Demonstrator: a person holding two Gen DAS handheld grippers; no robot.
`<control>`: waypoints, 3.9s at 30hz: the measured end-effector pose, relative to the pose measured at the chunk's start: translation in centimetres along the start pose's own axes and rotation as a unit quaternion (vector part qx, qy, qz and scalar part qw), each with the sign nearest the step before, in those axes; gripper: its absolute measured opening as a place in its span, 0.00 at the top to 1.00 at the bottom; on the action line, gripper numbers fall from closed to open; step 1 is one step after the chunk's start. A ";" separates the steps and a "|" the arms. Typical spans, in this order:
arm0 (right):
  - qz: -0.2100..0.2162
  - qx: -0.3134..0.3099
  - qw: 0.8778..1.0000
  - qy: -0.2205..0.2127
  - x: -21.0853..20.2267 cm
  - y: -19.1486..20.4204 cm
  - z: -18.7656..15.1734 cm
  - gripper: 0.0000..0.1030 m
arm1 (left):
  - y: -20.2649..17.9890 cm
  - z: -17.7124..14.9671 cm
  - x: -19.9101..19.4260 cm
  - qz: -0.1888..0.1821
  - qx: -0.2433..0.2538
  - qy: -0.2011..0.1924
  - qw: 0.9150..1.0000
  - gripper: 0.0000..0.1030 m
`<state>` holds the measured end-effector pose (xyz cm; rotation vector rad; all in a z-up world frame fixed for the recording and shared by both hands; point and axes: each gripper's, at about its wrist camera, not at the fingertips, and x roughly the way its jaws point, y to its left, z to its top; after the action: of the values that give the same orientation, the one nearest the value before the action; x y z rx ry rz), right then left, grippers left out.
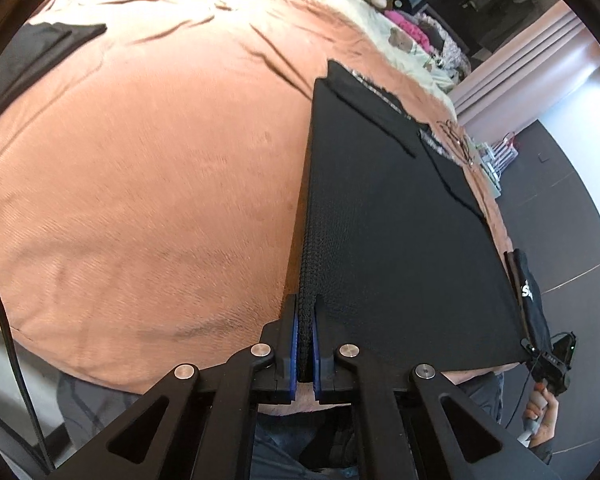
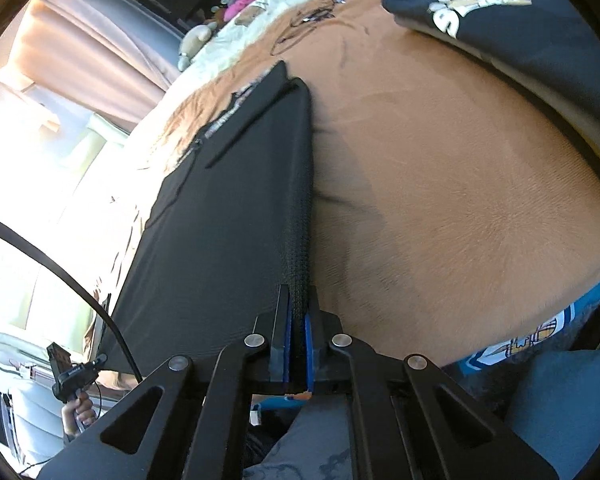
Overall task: Fold small clothes
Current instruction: 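Grasp the shirt hem with both grippers, then lift the hem with both grippers and fold it toward the collar, then open both grippers and release the folded hem onto the shirt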
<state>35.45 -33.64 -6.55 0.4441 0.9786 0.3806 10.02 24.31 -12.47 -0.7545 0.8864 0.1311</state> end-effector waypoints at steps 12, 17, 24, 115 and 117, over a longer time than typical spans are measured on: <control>0.017 -0.036 0.999 -0.022 -4.2 1.9 -3.9 0.99 | 1.1 -2.4 -6.1 -0.011 0.010 -0.040 0.999 0.95; 0.024 -0.048 0.998 -0.030 -5.5 2.1 -5.9 0.99 | 1.0 -4.7 -8.0 -0.013 0.015 -0.047 0.999 0.95; 0.031 -0.056 0.997 -0.041 -7.7 1.8 -8.5 0.99 | 1.8 -7.9 -11.1 -0.022 0.022 -0.065 0.997 0.95; -0.186 -0.234 0.946 0.123 26.9 10.6 21.1 0.19 | -5.0 22.5 15.8 0.186 0.176 0.084 0.963 0.33; -0.199 -0.254 0.937 0.135 27.7 10.5 20.9 0.19 | -5.0 22.3 16.5 0.189 0.184 0.096 0.960 0.33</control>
<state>66.23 -14.85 -10.53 -0.2841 1.1597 0.3136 37.21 31.82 -13.12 -0.2465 1.1960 0.2270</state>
